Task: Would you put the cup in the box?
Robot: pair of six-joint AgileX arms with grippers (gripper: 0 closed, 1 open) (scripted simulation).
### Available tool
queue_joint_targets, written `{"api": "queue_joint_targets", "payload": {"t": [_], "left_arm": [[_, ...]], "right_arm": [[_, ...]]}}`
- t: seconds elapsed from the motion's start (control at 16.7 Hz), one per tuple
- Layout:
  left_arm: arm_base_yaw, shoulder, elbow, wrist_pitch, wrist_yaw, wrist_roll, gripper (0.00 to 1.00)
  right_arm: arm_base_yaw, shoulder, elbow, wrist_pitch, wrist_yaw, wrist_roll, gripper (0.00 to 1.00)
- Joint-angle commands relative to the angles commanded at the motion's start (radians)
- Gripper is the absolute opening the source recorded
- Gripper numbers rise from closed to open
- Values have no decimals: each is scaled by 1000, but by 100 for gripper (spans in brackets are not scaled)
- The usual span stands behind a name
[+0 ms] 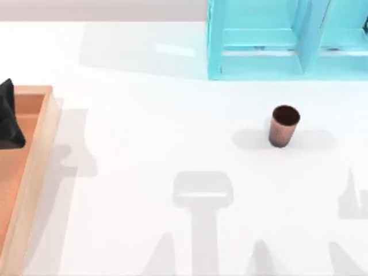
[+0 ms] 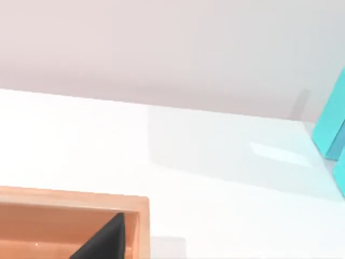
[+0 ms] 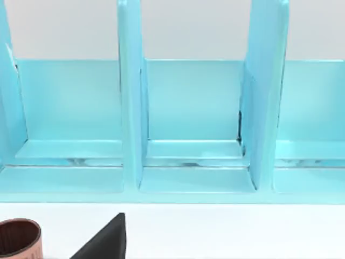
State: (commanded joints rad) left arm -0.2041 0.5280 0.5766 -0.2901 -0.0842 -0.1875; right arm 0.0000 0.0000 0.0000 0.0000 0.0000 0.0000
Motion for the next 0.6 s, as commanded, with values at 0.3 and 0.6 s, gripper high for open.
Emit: {"api": "queue_joint_targets", "payload": {"t": [0.3,0.6], "left_arm": [[-176,480,497,-249,-71,-161,100],[-367,1009,1039,-518,-147,-334,100]], "right_arm": [[0,0,0,0,0,0,100],[0,0,0,0,0,0,100]]}}
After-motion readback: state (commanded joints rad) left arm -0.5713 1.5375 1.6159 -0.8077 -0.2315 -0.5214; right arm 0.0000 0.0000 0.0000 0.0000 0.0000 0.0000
